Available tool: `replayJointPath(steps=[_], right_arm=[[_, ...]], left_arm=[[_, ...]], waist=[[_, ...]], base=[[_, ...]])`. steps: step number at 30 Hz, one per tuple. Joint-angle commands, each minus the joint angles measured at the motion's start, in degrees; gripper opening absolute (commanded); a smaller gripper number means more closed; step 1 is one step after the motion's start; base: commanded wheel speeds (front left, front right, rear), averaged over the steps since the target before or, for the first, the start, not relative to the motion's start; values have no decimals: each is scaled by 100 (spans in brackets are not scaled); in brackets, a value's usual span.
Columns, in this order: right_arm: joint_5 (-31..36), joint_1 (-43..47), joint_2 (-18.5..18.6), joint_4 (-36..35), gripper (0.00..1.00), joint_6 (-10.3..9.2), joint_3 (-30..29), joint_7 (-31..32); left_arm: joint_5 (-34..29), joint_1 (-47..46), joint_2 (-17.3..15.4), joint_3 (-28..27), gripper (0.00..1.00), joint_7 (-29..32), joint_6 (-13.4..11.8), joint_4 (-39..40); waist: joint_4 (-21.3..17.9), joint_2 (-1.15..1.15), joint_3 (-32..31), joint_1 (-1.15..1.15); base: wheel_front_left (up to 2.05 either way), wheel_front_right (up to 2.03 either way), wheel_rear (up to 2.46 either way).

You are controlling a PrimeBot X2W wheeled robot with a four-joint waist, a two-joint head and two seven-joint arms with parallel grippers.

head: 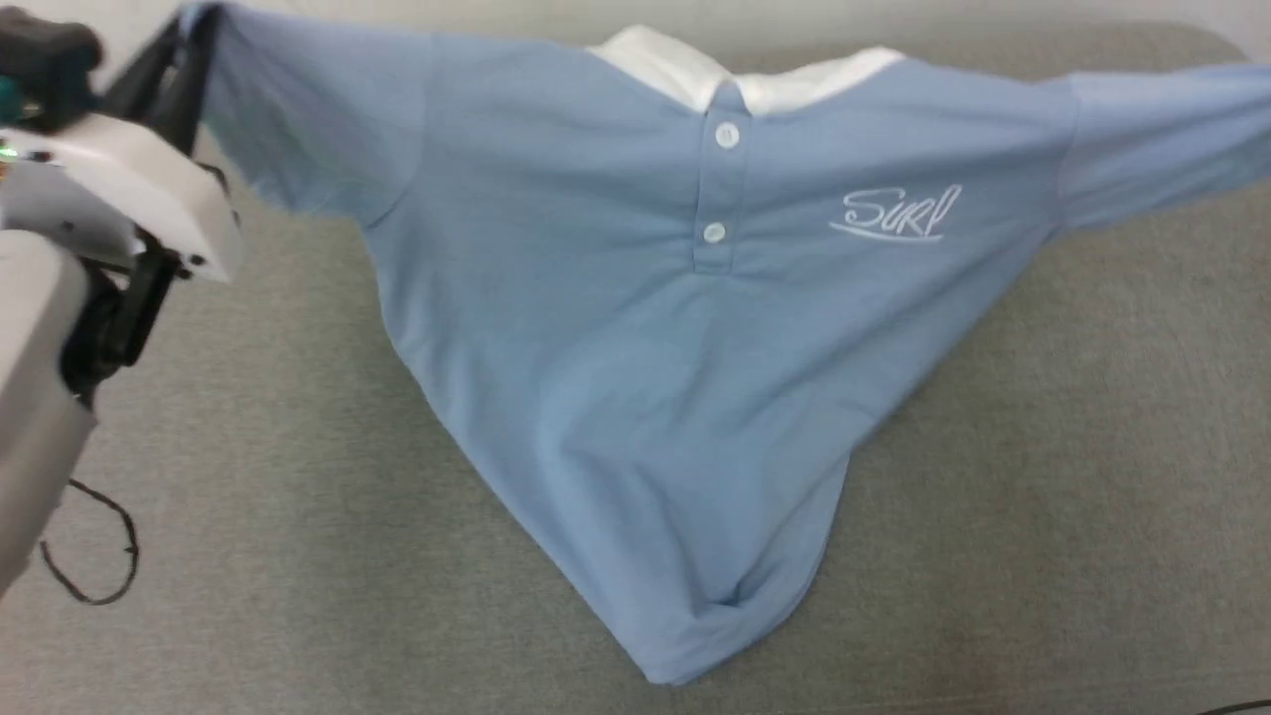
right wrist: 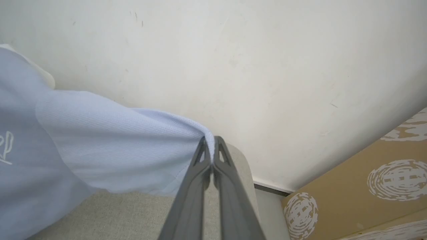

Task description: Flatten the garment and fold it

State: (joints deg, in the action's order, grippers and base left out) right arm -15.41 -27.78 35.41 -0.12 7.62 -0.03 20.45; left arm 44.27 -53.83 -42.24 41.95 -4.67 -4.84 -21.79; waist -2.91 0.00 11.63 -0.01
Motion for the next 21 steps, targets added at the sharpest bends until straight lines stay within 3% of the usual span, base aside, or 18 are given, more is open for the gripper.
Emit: replayJointPath(steps=[1, 15, 18, 21], right_arm=[[-65, -154, 60, -76, 0, -13, -49, -57], [-245, -1544, 476, -587, 0, -13, 84, 12], [-278, -2119, 569, -500, 0, -13, 242, 45], [-282, -2760, 623, -175, 0, -13, 432, -1]], left_arm=[[96, 165, -155, -153, 0, -127, -176, 259], [701, 649, -1365, -1755, 0, -768, -1269, 2747], [771, 611, -1557, -1917, 0, -642, -1384, 3075], [752, 459, -1615, -1790, 0, -341, -1322, 3223]], waist=[[282, 0, -387, 1], [322, 0, -513, 1], [297, 0, -318, 1], [282, 0, -55, 1]], base=[[0, 0, 0], [0, 0, 0], [0, 0, 0], [0, 0, 0]])
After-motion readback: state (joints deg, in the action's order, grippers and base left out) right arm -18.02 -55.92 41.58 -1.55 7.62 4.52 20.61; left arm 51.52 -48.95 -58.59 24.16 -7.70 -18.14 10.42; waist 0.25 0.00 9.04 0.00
